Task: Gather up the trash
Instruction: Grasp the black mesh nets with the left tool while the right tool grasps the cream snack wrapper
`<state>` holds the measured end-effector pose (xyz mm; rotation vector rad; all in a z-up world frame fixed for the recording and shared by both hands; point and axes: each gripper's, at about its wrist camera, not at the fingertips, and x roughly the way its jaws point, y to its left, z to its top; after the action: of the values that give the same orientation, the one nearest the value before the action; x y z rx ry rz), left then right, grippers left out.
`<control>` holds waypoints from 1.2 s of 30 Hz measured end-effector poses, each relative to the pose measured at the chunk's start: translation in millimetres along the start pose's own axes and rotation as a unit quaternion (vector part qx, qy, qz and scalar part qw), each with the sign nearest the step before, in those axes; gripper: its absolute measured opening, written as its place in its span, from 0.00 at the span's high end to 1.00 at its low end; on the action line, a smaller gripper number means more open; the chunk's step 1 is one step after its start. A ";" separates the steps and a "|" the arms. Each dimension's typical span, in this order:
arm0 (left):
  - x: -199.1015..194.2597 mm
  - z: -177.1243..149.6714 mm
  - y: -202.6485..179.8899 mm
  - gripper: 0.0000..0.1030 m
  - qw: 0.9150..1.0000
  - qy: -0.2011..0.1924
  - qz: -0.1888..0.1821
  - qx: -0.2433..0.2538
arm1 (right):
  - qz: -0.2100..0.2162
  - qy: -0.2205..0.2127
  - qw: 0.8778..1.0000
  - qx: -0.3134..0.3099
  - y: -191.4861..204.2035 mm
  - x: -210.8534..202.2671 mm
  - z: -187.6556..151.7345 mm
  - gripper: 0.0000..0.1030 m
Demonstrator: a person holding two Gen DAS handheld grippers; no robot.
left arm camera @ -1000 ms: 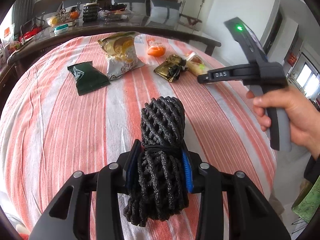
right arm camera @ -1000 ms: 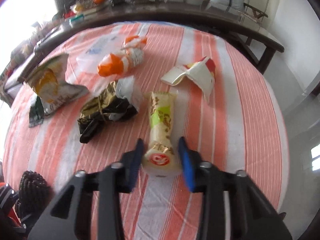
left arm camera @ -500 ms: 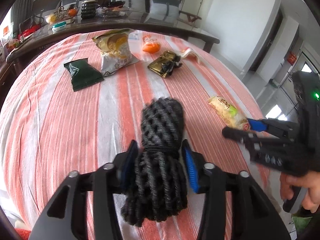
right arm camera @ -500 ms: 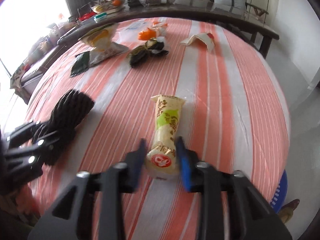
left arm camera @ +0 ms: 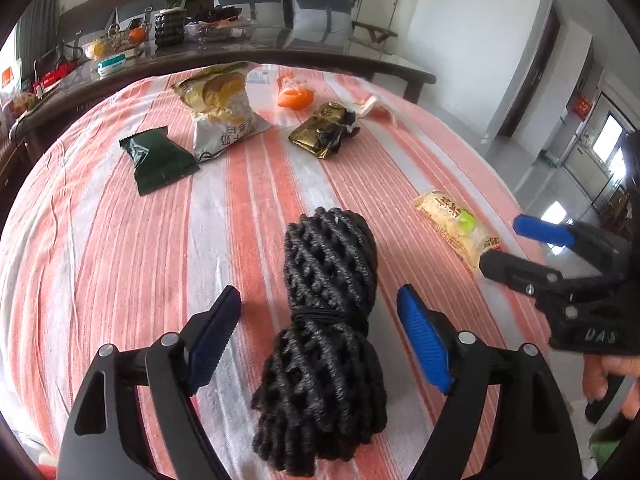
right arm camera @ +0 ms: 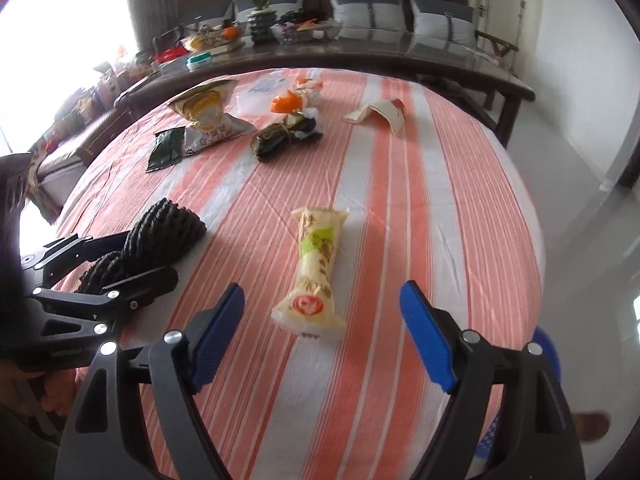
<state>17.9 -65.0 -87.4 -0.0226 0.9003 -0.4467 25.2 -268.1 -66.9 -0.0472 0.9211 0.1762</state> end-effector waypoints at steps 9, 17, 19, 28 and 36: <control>-19.1 10.8 17.6 0.22 0.999 0.017 -0.036 0.006 | 0.051 0.114 0.992 -0.015 3.2 34.1 38.3 0.37; -9.8 12.7 0.6 0.29 0.997 0.056 -0.034 0.046 | 0.055 0.141 0.988 0.016 -8.2 39.8 50.0 0.40; -7.5 11.1 -0.4 0.33 0.997 0.063 -0.028 0.046 | 0.058 0.147 0.987 0.020 -8.9 40.0 51.0 0.40; -5.4 9.7 2.3 0.46 0.996 0.078 -0.014 0.044 | 0.045 0.160 0.986 0.008 -6.1 44.6 49.9 0.47; -9.2 11.6 -7.7 0.67 0.997 0.064 -0.006 0.049 | 0.044 0.151 0.987 0.008 -6.1 44.8 46.9 0.86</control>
<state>19.0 -70.4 -71.6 0.0915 1.0026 -0.5080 89.7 -262.9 -74.4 -0.0184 1.2289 0.2480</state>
